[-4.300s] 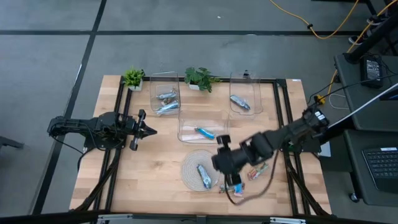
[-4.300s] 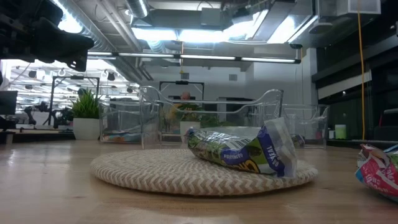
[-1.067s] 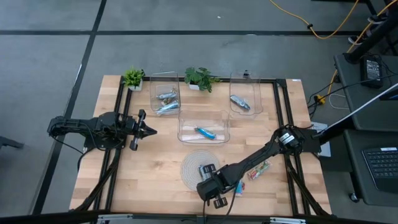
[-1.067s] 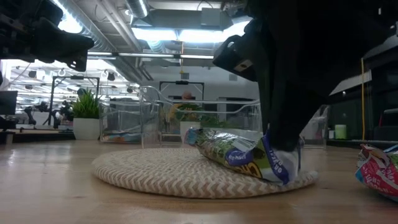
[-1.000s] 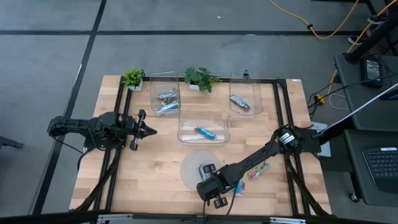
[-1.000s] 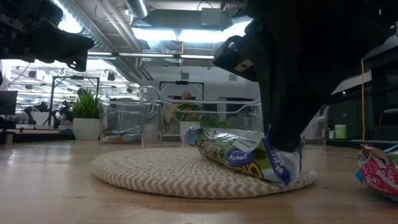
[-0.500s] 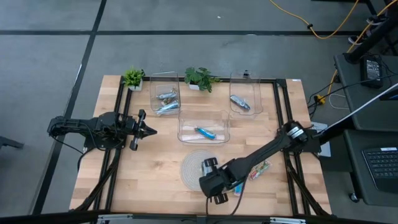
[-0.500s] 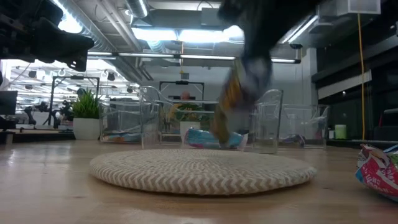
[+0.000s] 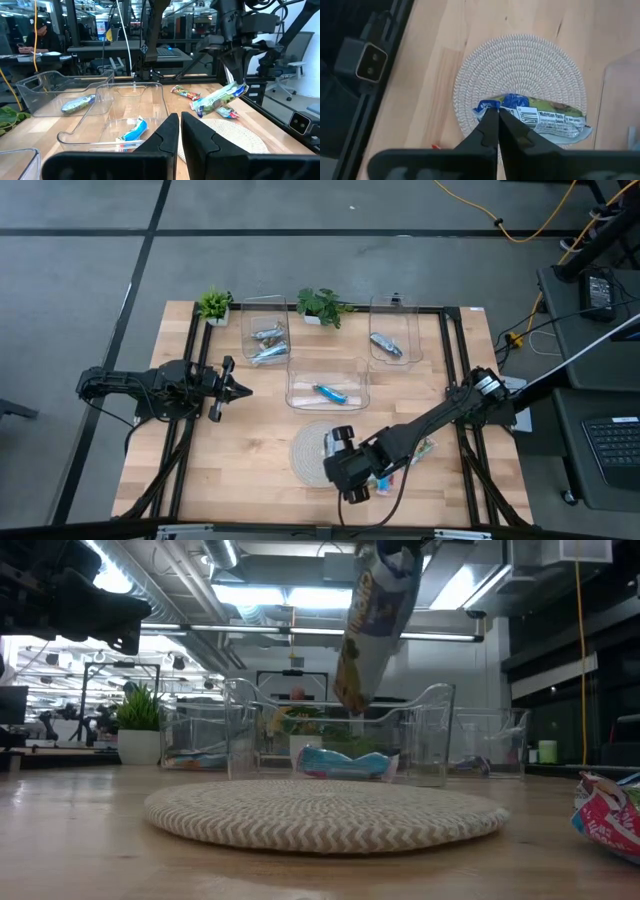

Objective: Pick and place Granola Bars by type
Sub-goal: Put the blue granola bar into the top right transparent bin

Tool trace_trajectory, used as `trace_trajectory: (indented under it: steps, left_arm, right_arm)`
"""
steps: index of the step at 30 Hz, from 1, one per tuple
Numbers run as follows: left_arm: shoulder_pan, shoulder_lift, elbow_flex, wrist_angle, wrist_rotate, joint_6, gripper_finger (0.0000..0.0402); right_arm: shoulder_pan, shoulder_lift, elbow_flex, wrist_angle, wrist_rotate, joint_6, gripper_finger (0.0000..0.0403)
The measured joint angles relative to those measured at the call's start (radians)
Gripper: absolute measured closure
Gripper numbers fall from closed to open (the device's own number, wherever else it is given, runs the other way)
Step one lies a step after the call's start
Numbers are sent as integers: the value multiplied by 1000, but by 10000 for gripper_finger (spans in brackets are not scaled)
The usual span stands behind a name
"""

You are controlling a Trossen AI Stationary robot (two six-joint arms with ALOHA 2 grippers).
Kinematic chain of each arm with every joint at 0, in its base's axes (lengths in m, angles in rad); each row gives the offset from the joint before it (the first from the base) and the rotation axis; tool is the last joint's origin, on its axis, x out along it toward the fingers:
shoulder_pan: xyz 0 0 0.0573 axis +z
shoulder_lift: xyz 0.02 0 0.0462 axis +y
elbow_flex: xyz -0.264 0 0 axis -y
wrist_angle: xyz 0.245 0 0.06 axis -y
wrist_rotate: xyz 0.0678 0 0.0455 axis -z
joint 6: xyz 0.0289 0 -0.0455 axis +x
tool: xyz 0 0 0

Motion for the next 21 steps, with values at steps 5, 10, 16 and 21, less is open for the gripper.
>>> trace_trajectory:
  steps: [5,10,16,21]
  left_arm:
    - [0,0,0,0,0,0,391]
    - [0,0,0,0,0,0,388]
    - [0,0,0,0,0,0,388]
    - [0,0,0,0,0,0,391]
  right_arm:
    - [0,-5,-1,-40,0,1,393]
    - [0,-61,-2,-69,49,13,393]
    - [0,-133,-2,-108,124,53,393]
    - [-1,-174,-2,-151,137,57,393]
